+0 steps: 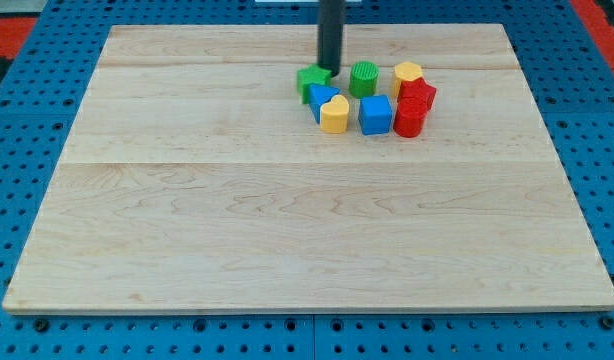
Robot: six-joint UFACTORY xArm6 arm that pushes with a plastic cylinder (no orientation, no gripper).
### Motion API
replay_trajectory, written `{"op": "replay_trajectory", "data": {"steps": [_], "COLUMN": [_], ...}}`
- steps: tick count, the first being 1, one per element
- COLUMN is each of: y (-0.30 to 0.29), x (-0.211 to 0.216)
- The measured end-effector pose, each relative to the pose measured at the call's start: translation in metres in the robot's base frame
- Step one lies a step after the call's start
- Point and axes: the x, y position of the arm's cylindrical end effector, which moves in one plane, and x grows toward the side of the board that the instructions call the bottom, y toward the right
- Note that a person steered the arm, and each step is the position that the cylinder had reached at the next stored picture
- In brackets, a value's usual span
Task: Push the green star to center
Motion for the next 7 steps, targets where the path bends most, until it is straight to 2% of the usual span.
{"op": "replay_trajectory", "data": {"steps": [2, 3, 4, 7], "y": [-0.056, -0.086, -0.090, -0.054], "x": [0.040, 0.046, 0.062, 0.107]}}
